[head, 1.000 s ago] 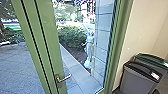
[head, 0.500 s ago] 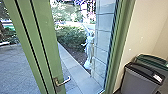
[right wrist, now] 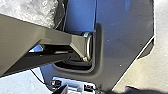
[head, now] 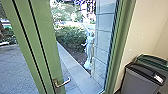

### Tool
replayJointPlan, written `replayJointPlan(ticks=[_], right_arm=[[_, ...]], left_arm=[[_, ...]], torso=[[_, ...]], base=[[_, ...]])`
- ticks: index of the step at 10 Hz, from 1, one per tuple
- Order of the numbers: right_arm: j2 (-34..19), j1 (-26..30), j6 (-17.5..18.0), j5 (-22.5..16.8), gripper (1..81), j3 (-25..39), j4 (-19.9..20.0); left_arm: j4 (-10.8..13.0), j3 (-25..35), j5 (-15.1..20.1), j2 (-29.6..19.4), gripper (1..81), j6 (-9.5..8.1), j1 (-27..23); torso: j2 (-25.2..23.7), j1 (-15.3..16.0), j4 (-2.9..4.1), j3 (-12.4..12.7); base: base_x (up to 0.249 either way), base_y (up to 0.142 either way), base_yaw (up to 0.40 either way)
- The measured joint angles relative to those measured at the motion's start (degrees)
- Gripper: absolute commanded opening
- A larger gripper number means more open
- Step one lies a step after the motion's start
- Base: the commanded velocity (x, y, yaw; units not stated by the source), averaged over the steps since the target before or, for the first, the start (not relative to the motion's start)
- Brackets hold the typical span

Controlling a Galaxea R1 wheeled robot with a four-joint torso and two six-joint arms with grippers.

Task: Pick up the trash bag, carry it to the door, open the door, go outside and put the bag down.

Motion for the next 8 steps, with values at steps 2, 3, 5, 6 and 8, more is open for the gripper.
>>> replayJointPlan(ticks=[2, 3, 5, 6, 8], right_arm=[[-0.02, 0.02, 0.0, 0.0, 81.1, 0.0, -0.02], [0.0, 0.0, 0.0, 0.0, 81.1, 0.0, 0.0], [0.0, 0.0, 0.02, 0.0, 81.1, 0.0, 0.0], [0.0, 0.0, 0.0, 0.0, 81.1, 0.0, 0.0], [0.0, 0.0, 0.0, 0.0, 81.1, 0.0, 0.0]], left_arm=[[0.0, 0.0, 0.07, 0.0, 1.0, 0.0, -0.06], [0.0, 0.0, 0.07, 0.0, 1.0, 0.0, -0.02], [0.0, 0.0, 0.05, 0.0, 1.0, 0.0, -0.02], [0.0, 0.0, 0.13, 0.0, 1.0, 0.0, -0.02], [0.0, 0.0, 0.17, 0.0, 1.0, 0.0, -0.02]], torso=[[0.0, 0.0, 0.0, 0.0], [0.0, 0.0, 0.0, 0.0], [0.0, 0.0, 0.0, 0.0], [0.0, 0.0, 0.0, 0.0], [0.0, 0.0, 0.0, 0.0]], base=[[0.0, 0.0, 0.0], [0.0, 0.0, 0.0], [0.0, 0.0, 0.0], [0.0, 0.0, 0.0], [0.0, 0.0, 0.0]])
